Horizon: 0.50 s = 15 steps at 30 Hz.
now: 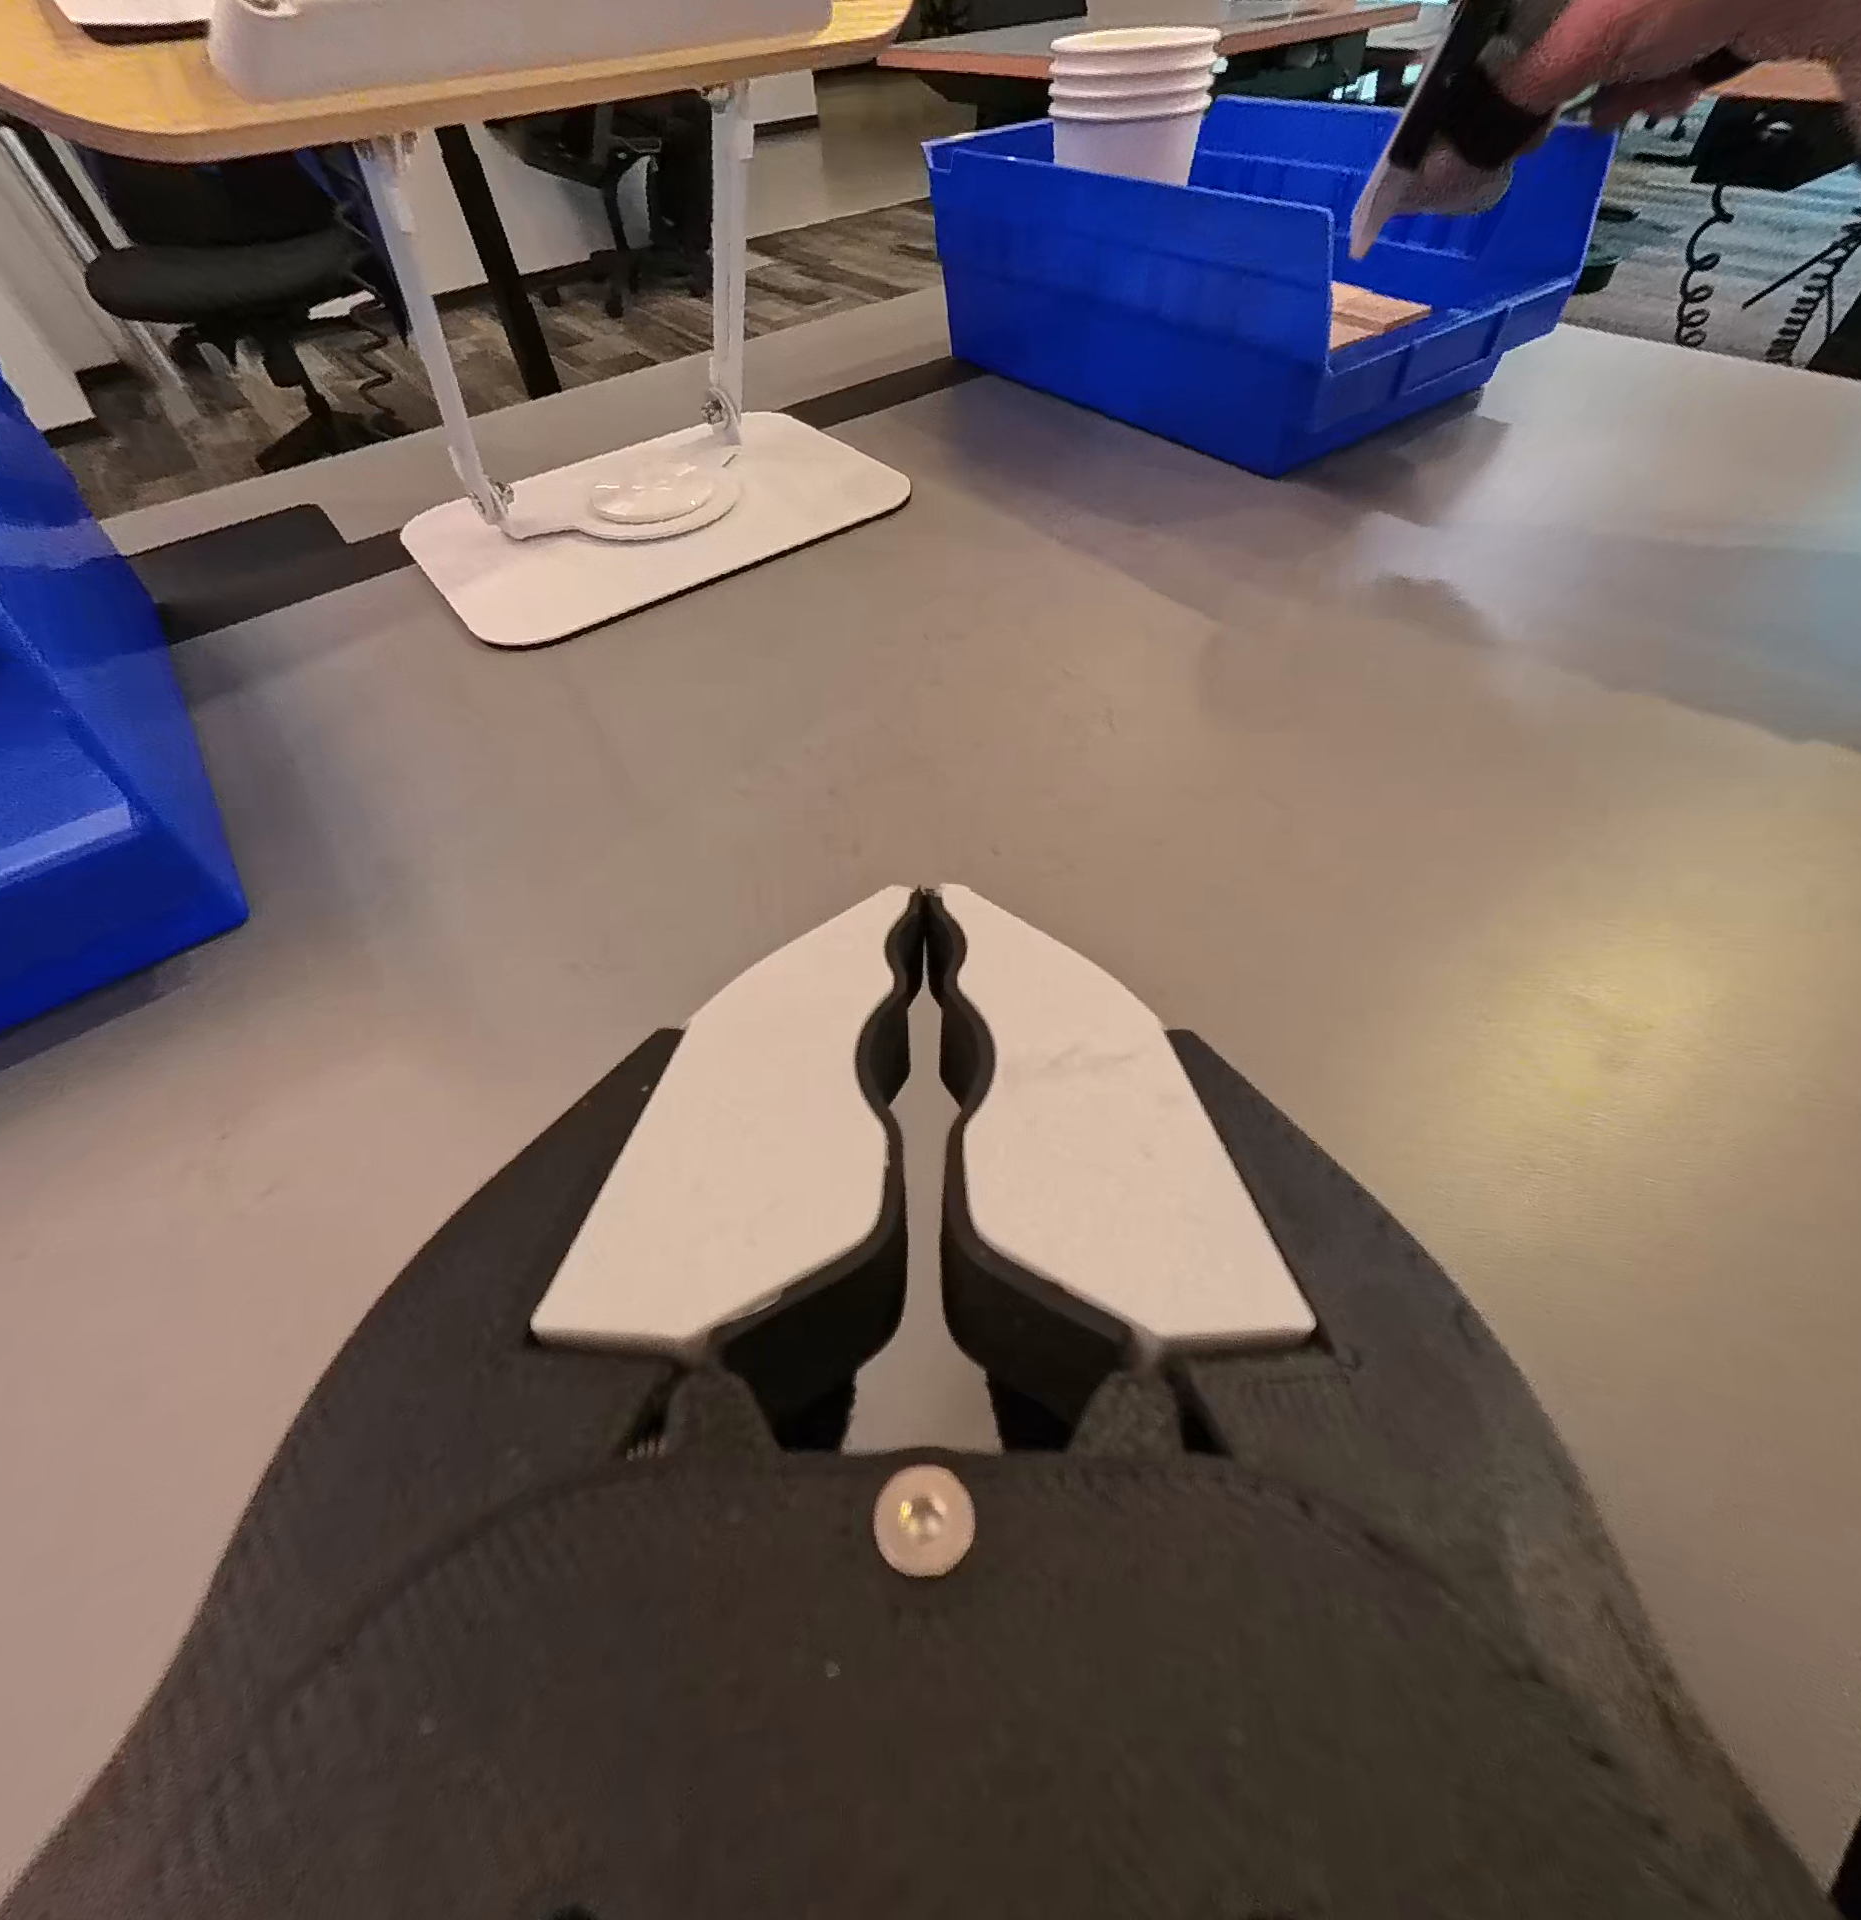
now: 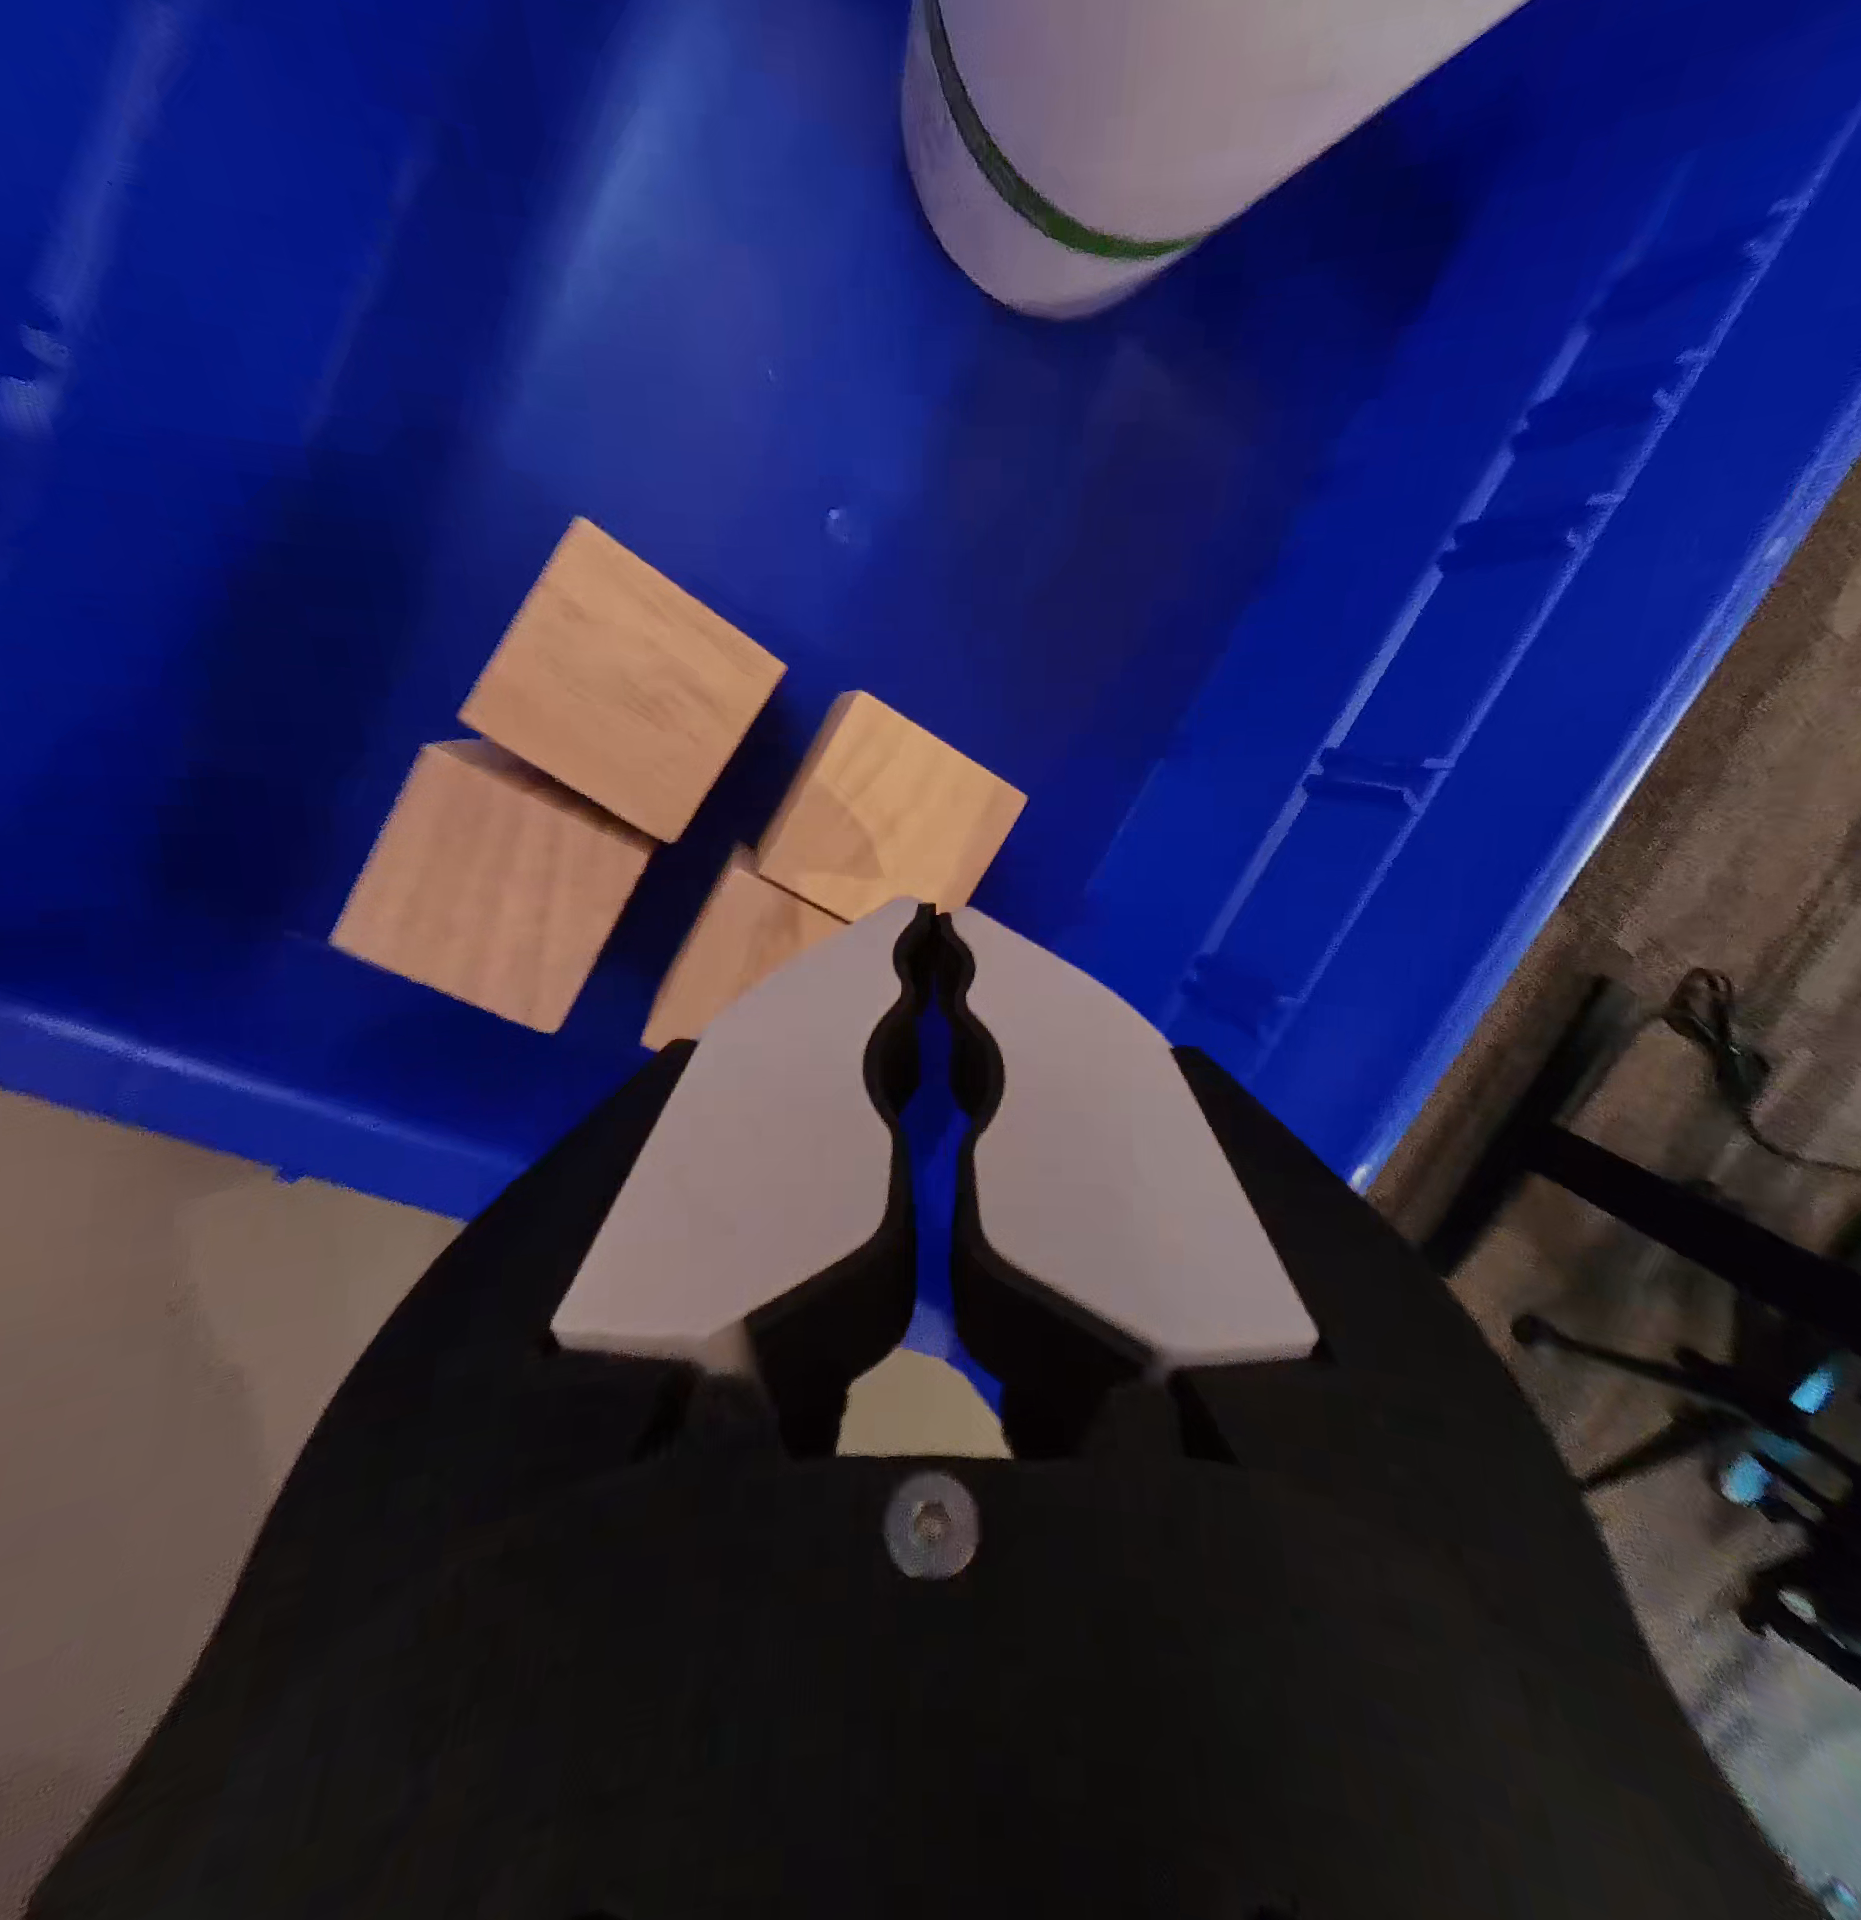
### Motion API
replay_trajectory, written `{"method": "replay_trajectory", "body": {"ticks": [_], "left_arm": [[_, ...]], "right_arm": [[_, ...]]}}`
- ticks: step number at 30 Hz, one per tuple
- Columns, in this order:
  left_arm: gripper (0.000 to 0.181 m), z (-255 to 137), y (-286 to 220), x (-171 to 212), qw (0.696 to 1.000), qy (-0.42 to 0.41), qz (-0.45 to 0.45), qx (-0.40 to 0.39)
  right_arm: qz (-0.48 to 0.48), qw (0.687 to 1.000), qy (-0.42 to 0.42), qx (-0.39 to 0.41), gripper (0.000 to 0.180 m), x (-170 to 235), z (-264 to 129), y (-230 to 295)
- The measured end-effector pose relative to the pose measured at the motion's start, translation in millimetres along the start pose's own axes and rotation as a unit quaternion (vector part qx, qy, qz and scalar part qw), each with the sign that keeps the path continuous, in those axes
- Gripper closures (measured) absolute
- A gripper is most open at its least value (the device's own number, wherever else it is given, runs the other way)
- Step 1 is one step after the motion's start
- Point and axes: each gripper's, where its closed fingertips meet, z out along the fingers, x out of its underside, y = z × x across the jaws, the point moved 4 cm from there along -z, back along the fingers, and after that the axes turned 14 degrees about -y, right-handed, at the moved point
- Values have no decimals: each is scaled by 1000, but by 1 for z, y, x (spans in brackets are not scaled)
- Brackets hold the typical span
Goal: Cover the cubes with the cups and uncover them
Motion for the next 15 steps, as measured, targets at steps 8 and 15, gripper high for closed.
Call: {"method": "replay_trajectory", "body": {"ticks": [8,15], "left_arm": [[181,3,0,1,1000,5,6,13],[181,3,2,-1,1000,-3,-1,14]], "right_arm": [[8,1000,20,8,180,6,11,-6],[20,1000,12,-15,180,2,12,-2]]}}
